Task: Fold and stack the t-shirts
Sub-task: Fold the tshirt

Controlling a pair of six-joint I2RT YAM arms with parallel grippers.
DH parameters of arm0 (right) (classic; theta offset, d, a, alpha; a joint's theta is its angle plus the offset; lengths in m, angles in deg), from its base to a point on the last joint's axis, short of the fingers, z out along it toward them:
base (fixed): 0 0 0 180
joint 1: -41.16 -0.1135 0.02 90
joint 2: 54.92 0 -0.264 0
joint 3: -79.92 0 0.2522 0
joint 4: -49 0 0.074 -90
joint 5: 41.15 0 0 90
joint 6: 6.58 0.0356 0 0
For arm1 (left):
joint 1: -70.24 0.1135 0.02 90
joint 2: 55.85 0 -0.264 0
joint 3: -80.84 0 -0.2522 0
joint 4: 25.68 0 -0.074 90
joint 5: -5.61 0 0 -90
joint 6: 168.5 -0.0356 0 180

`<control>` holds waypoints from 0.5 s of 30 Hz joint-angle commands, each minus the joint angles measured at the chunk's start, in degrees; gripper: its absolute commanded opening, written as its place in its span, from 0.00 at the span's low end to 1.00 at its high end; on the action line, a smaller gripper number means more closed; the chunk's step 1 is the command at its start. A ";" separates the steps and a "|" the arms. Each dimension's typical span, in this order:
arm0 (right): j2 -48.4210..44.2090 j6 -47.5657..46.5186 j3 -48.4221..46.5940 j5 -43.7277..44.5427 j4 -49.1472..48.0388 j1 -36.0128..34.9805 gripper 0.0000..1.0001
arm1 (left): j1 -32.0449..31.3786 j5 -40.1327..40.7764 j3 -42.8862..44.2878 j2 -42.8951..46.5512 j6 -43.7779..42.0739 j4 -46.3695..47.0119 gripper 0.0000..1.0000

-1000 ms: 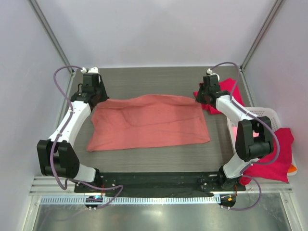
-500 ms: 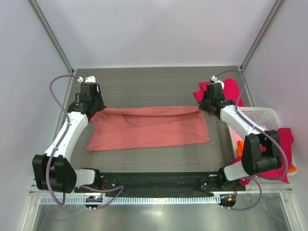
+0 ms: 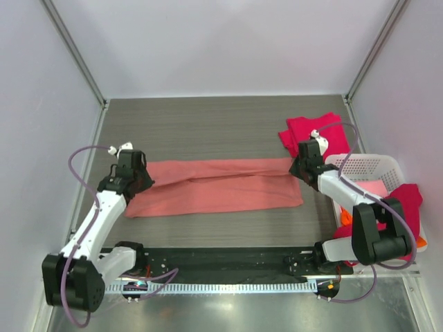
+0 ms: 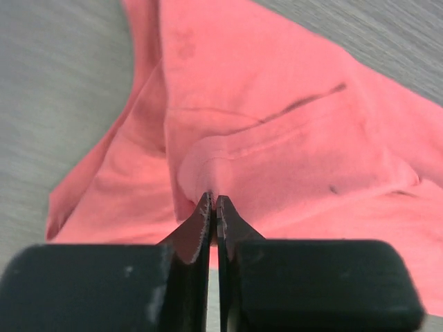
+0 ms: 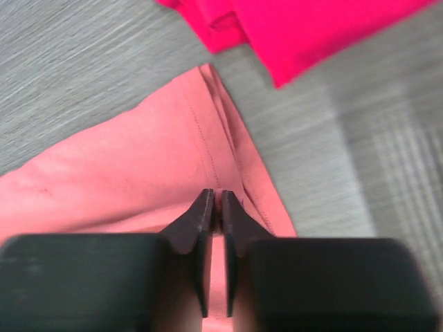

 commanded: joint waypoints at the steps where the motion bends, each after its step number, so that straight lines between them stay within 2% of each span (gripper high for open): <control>1: -6.11 4.33 4.35 6.18 -8.43 0.11 0.15 | -0.14 2.94 -4.24 9.08 8.87 -1.08 0.03; 3: -8.91 5.91 6.80 7.67 -10.09 0.11 0.28 | -0.23 4.09 -6.54 12.62 13.34 -1.09 0.19; 4: -9.80 6.09 7.51 7.68 -10.37 0.11 0.36 | -0.23 4.00 -8.20 15.42 14.41 -1.96 0.36; 5: -10.94 6.52 8.83 7.59 -12.28 -0.07 0.39 | -0.23 2.87 -8.83 16.23 15.12 -2.23 0.43; 7: -13.84 6.53 9.89 7.42 -13.53 -0.68 0.46 | -0.23 2.51 -9.80 17.20 16.09 -3.28 0.51; 11: -15.35 5.48 10.25 5.14 -14.68 -3.05 0.48 | -0.23 4.26 -9.54 16.94 16.18 -3.81 0.67; 15: -10.97 3.89 6.91 -7.14 -17.57 -4.90 0.45 | -0.23 2.34 -7.52 9.94 15.83 -0.92 0.70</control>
